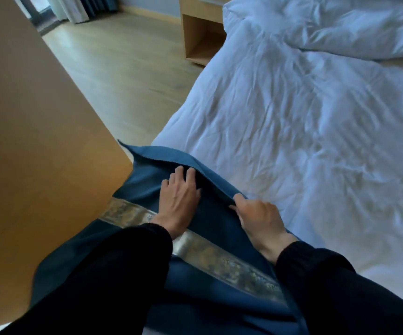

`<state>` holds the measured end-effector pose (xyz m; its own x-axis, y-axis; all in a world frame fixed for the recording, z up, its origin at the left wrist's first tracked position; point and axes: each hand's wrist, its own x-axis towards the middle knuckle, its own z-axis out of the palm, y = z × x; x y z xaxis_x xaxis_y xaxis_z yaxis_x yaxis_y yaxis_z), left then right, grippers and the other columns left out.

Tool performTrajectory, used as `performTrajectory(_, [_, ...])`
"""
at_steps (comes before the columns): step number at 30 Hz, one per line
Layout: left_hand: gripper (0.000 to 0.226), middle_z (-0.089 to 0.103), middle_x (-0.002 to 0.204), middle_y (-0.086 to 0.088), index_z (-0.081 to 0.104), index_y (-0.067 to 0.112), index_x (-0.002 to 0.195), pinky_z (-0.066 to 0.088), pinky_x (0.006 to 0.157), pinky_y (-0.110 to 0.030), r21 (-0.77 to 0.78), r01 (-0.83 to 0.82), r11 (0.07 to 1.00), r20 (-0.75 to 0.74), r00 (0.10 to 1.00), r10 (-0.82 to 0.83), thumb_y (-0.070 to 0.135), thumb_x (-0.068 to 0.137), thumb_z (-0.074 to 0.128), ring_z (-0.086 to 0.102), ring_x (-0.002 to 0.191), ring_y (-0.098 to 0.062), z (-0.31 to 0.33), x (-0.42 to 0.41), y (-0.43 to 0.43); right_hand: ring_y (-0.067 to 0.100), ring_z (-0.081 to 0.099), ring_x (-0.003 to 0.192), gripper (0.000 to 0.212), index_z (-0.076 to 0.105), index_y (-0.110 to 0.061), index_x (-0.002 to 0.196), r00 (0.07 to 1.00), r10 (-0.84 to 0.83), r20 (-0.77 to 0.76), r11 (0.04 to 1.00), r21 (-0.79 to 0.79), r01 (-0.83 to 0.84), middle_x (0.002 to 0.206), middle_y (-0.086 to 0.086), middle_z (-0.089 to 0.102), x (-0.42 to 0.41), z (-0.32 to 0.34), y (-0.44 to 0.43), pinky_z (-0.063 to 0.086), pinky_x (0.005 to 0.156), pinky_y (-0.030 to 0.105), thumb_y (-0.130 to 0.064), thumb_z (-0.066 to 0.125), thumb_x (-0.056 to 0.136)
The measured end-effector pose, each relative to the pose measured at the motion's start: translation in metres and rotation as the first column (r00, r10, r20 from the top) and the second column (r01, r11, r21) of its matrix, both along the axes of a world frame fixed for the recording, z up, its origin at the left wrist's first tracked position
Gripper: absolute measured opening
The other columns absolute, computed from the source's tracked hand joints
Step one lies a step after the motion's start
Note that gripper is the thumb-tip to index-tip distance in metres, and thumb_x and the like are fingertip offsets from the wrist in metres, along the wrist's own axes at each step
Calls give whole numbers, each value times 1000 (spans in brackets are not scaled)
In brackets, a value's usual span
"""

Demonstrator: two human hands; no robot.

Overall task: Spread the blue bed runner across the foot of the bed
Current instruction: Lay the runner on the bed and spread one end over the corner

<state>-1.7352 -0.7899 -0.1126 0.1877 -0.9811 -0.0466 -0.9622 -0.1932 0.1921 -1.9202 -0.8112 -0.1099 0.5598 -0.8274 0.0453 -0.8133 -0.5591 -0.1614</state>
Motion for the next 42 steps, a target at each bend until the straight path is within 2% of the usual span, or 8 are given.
performTrajectory(8, [54,38,119,-18,29,19,137,42,68,-44,-51,-108,993,-252,963,92,27,91,55,56,79,-44,24,-17,-76,31,44,26,36,53,-5,66,995,98,27,987,-127,-94,36,12,45,-40,31,-82,24,35,24,-34,72,77])
performTrajectory(12, [16,38,100,-14,46,10,95,43,65,-43,-39,-83,996,-225,972,72,26,95,44,54,72,-43,21,-20,-114,30,44,25,42,54,-3,64,984,161,-71,970,-170,-171,35,12,44,-52,42,-137,21,39,22,-38,77,70])
performTrajectory(22, [42,42,120,-18,38,12,129,40,78,-44,79,-33,996,-41,999,36,25,91,49,50,99,-38,-10,-28,-148,36,63,85,43,47,-8,114,979,-91,-182,996,9,94,96,11,63,-56,-9,-155,33,59,35,-46,48,93])
performTrajectory(26, [53,45,133,-20,40,13,135,33,95,-47,-6,113,994,70,991,-113,30,86,48,44,117,-38,-28,-37,-125,29,57,46,52,45,-6,102,943,-166,-289,985,-101,142,68,9,55,-76,-30,-120,27,39,28,-18,82,68])
performTrajectory(30, [58,34,145,-21,40,17,137,22,106,-52,60,191,980,88,977,-195,40,84,36,29,133,-39,-31,-50,-111,23,45,25,50,49,2,89,953,-172,-248,965,-237,112,47,9,46,-99,-30,-105,28,32,21,10,75,46])
performTrajectory(34, [55,45,135,-21,51,17,126,24,100,-49,35,318,947,70,945,-320,43,82,30,38,125,-38,-24,-58,-95,26,44,25,37,54,2,76,951,-186,-248,968,-214,134,39,10,45,-121,-13,-126,29,33,24,-8,86,61])
performTrajectory(39, [44,57,119,-13,60,19,114,23,96,-43,-12,466,885,27,885,-465,38,82,36,47,115,-33,-12,-57,-63,32,55,44,50,55,2,97,940,-218,-264,965,-199,169,70,18,57,-116,-11,-112,32,41,30,-35,79,72])
performTrajectory(42, [43,59,119,-10,62,17,110,28,97,-43,-6,517,856,-19,856,-517,37,80,40,50,114,-32,-5,-59,-38,42,58,91,65,53,-1,118,942,-176,-287,965,-239,108,108,28,56,-105,-2,-76,46,74,47,-28,82,67])
